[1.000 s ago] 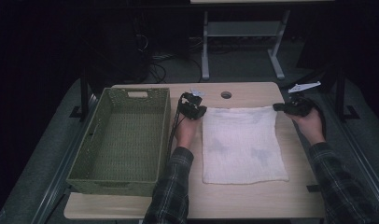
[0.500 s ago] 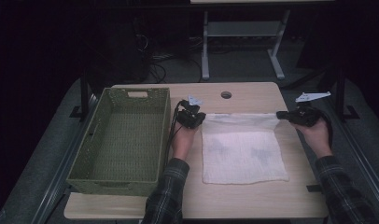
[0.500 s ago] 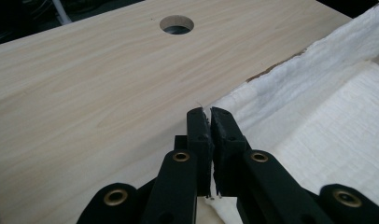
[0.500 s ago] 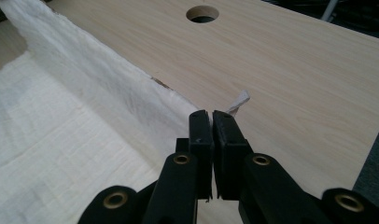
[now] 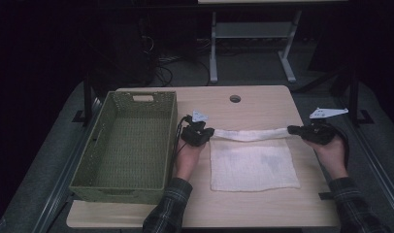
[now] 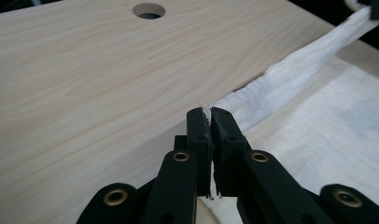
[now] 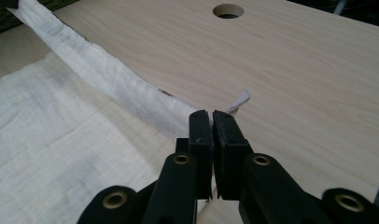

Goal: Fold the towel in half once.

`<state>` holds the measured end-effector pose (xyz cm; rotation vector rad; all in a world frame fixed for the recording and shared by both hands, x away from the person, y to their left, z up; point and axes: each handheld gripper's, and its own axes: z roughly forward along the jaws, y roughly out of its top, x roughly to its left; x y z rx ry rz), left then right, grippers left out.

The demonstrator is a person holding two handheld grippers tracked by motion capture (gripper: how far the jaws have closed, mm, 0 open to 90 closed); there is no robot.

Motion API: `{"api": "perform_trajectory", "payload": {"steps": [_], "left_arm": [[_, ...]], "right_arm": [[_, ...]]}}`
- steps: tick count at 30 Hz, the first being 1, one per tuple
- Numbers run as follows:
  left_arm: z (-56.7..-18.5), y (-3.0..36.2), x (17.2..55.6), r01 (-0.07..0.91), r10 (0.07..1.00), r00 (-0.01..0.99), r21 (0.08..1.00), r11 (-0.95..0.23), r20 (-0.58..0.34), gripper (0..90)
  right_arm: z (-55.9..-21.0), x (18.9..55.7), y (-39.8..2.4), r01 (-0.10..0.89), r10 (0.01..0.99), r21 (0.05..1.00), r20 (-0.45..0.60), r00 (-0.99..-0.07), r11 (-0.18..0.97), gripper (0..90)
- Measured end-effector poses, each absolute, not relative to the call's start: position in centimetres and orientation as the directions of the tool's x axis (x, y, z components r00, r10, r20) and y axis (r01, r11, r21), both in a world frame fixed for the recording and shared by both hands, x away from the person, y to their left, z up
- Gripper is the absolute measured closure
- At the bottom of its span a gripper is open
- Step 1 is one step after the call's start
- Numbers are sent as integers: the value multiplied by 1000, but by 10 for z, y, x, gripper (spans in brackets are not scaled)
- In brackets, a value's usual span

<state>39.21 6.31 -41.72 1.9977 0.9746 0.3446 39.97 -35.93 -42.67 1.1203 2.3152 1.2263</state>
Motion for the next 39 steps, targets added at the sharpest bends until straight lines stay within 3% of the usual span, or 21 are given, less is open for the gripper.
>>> {"api": "perform_trajectory", "payload": {"steps": [39], "left_arm": [[-414,73,298,482,705,700,803,-351,-112,867]], "right_arm": [[-432,298,-372,489,718,800,108,-688,348,865]]}}
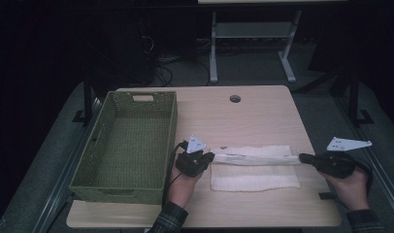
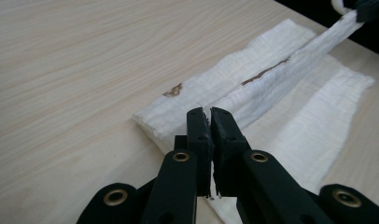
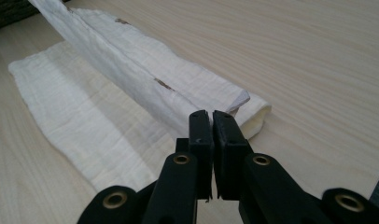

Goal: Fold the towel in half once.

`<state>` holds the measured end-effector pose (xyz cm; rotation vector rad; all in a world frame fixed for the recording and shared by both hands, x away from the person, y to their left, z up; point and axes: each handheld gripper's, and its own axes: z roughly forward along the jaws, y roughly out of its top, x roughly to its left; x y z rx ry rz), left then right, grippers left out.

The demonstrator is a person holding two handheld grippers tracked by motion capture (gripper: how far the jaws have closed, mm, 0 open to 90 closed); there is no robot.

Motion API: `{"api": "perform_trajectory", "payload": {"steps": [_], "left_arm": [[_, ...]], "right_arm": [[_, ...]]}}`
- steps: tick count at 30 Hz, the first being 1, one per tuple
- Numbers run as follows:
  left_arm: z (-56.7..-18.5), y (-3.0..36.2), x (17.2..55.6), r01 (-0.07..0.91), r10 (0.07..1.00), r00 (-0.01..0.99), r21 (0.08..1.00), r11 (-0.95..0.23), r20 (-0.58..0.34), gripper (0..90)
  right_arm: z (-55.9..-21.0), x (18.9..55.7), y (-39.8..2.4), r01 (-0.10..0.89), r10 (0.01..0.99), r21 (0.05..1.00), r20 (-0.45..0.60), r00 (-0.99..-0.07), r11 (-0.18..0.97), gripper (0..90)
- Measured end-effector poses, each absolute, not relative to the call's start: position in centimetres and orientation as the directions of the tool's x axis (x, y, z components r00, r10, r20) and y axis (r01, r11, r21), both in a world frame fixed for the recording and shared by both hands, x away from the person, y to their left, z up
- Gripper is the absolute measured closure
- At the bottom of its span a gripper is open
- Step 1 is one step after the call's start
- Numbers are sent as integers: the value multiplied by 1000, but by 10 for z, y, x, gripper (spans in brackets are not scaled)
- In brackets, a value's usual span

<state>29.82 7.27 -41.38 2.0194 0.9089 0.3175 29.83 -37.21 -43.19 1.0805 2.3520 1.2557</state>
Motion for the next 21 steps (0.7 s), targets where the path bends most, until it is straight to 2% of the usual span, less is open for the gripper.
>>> {"api": "perform_trajectory", "payload": {"steps": [13,21], "left_arm": [[-424,66,273,476,695,717,766,-433,-52,866],[-438,70,269,532,695,710,732,-425,-113,865]], "right_arm": [[-442,279,-371,509,695,773,126,-708,378,864],[-454,272,-370,538,673,736,152,-724,412,860]]}}
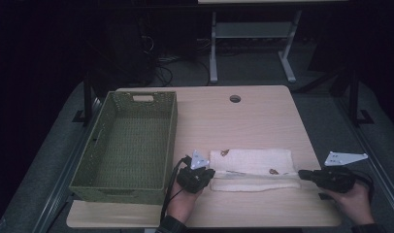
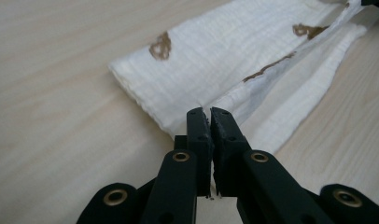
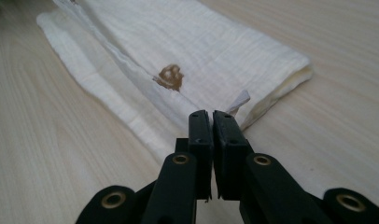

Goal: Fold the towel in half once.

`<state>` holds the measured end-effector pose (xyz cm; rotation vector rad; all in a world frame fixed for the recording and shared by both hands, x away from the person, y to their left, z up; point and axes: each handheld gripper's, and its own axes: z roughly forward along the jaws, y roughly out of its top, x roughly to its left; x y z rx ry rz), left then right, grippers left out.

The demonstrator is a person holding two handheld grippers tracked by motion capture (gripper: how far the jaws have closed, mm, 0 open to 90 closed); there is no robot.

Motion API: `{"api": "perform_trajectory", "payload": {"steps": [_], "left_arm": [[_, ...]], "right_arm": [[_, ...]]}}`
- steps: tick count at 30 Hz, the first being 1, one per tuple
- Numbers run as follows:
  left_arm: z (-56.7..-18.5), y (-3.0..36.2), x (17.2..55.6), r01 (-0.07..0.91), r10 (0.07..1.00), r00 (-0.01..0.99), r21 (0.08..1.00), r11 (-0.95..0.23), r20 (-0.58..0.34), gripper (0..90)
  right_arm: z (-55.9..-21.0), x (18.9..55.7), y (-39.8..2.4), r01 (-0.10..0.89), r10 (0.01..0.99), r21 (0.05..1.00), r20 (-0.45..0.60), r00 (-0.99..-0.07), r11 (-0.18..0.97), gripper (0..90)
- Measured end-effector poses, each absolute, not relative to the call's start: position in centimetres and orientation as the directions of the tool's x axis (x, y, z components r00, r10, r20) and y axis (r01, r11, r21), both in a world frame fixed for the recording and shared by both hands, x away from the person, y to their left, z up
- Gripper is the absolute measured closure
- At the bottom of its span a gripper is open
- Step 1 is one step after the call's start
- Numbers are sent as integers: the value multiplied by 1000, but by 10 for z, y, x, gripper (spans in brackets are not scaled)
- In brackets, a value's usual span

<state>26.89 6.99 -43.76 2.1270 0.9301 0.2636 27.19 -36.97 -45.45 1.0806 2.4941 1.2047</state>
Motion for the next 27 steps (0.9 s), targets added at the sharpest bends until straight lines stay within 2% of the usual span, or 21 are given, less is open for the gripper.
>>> {"api": "perform_trajectory", "payload": {"steps": [7,9,12,18,27], "left_arm": [[-448,68,266,568,674,723,686,-456,-150,840],[-444,68,265,565,670,726,692,-450,-156,774],[-436,67,264,531,658,741,714,-456,-130,688],[-434,63,278,523,676,729,724,-449,-108,582],[-429,56,318,496,705,707,748,-441,-54,557]], "right_arm": [[-462,270,-369,571,672,697,173,-720,433,845],[-461,269,-371,571,672,699,175,-719,429,766],[-456,267,-376,560,683,729,176,-709,394,696],[-450,274,-377,543,702,750,152,-696,377,650],[-446,313,-365,520,719,760,101,-688,391,627]]}}
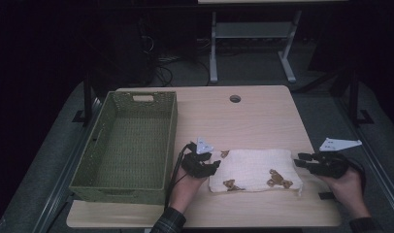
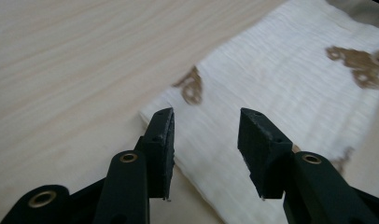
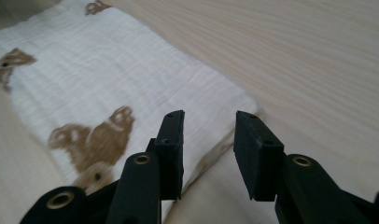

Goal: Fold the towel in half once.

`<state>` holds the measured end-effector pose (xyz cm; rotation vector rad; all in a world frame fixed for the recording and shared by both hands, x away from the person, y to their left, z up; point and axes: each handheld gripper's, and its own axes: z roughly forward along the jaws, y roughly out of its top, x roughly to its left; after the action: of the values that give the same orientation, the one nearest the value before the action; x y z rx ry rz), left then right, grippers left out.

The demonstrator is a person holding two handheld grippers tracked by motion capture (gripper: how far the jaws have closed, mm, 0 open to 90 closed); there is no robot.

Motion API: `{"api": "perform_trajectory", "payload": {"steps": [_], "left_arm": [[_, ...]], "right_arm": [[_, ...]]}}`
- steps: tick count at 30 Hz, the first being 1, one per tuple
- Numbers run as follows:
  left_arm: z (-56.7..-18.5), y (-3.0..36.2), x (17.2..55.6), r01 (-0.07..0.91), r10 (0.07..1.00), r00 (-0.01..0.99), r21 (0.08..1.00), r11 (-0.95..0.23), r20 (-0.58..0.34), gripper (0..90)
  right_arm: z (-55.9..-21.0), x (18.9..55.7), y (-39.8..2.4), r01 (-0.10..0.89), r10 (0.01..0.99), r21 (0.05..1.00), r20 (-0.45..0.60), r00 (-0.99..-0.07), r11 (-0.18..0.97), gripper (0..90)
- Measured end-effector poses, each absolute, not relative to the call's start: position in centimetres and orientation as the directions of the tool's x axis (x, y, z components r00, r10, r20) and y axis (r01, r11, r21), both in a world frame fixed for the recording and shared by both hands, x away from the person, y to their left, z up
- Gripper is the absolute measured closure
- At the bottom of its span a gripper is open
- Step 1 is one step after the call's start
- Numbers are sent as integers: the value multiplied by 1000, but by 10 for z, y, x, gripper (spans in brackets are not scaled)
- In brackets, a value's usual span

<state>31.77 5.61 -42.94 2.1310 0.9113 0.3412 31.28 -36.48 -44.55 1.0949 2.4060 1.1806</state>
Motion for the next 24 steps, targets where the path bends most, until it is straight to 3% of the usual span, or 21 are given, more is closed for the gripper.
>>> {"api": "perform_trajectory", "payload": {"steps": [13,19,24], "left_arm": [[-438,50,356,520,731,679,743,-421,-62,557],[-443,53,361,519,735,677,739,-430,-48,557],[-448,56,366,528,741,670,733,-429,-49,558]], "right_arm": [[-465,371,-357,574,736,720,130,-664,390,681],[-473,373,-352,578,737,694,101,-669,430,712],[-474,370,-350,571,731,698,99,-675,433,795]]}}
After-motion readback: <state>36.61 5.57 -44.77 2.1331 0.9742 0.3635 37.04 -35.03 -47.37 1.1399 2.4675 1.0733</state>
